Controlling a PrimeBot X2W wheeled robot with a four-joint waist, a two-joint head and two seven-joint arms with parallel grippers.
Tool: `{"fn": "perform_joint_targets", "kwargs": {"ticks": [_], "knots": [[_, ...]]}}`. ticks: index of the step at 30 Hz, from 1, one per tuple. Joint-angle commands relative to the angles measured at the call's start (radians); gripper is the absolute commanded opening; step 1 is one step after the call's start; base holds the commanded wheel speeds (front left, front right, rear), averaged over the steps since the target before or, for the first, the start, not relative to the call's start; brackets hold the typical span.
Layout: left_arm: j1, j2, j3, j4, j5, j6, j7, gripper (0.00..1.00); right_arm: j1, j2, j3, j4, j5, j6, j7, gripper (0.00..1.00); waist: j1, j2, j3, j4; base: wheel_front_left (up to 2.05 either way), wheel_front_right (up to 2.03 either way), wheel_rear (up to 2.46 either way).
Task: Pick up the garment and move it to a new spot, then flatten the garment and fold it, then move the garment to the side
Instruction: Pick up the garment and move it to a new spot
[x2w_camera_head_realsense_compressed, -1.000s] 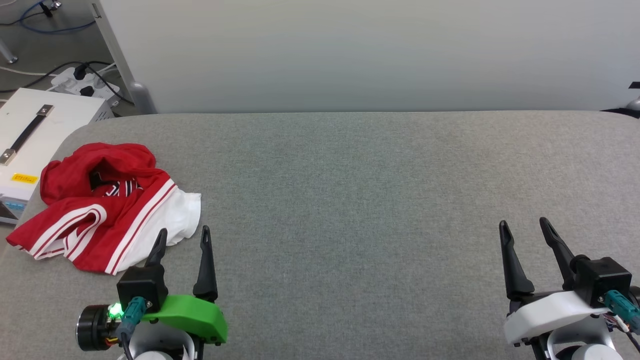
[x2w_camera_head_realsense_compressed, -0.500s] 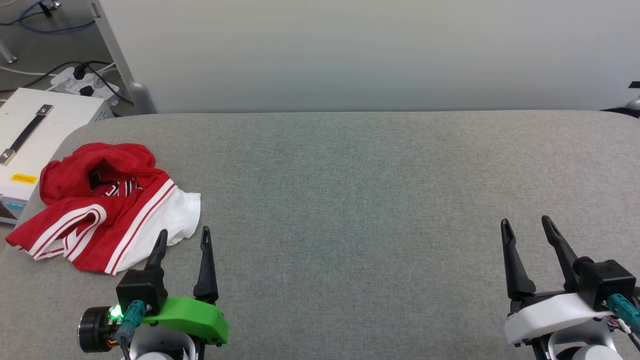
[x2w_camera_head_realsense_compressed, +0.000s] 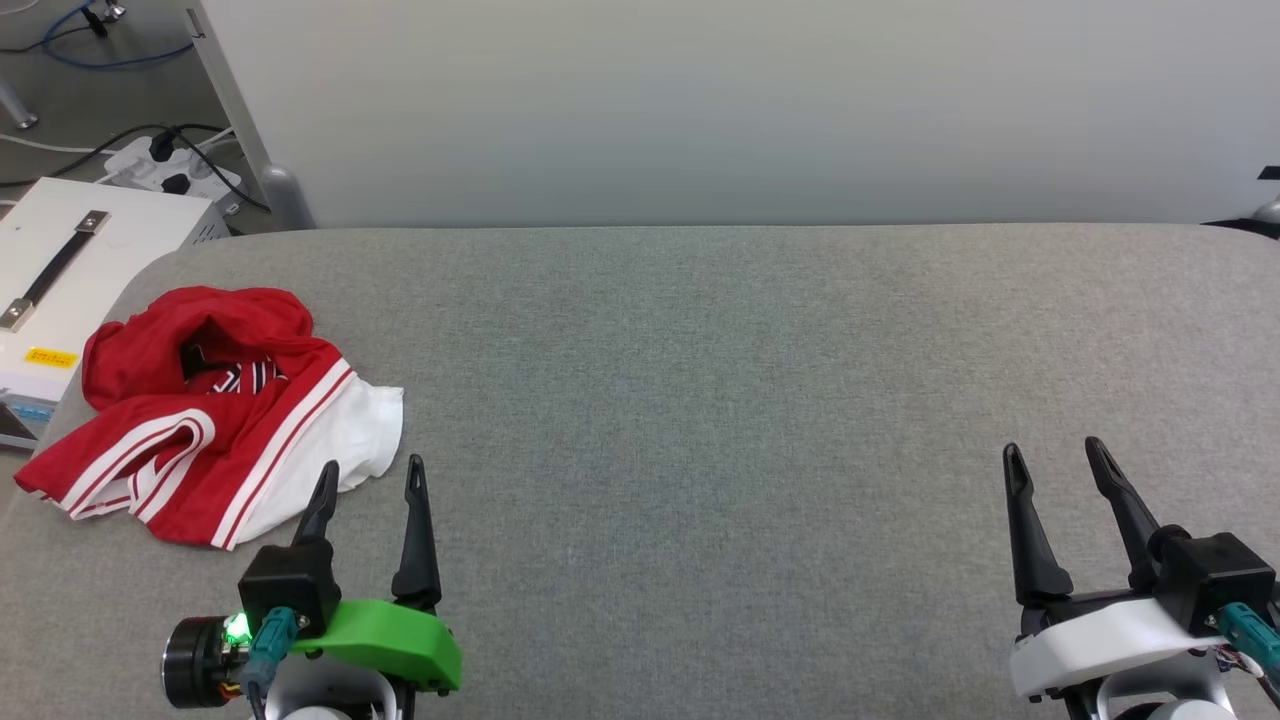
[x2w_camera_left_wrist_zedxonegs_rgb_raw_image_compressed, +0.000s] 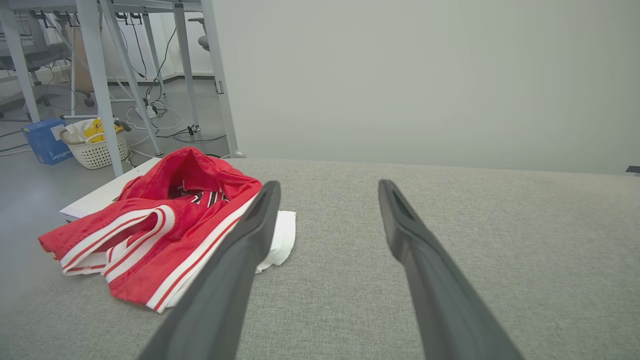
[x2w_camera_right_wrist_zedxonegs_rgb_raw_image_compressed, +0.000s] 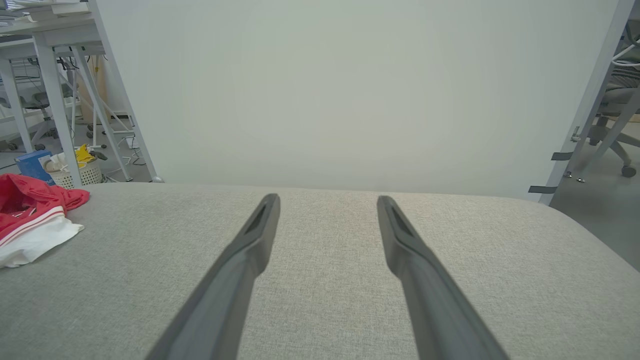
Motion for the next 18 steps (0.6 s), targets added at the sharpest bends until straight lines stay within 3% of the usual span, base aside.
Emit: {"fn": "perform_joint_targets", "kwargs": {"ticks": [1,18], "knots": [[0.002,-0.004,0.000,0.002,-0.007,0.007,-0.010,1.00,0.012,-0.001,0.000,-0.010,-0.003,-0.001,-0.012,1.00,0.0000,-0.0001,0.000,0.000,0.00,0.00,0.00],[0.006,-0.004,-0.005,0.001,-0.032,-0.007,-0.045,1.00,0.021,-0.001,-0.009,-0.026,0.015,-0.001,-0.047,1.00,0.0000,-0.0001,0.006,0.001,0.00,0.00,0.00]]}}
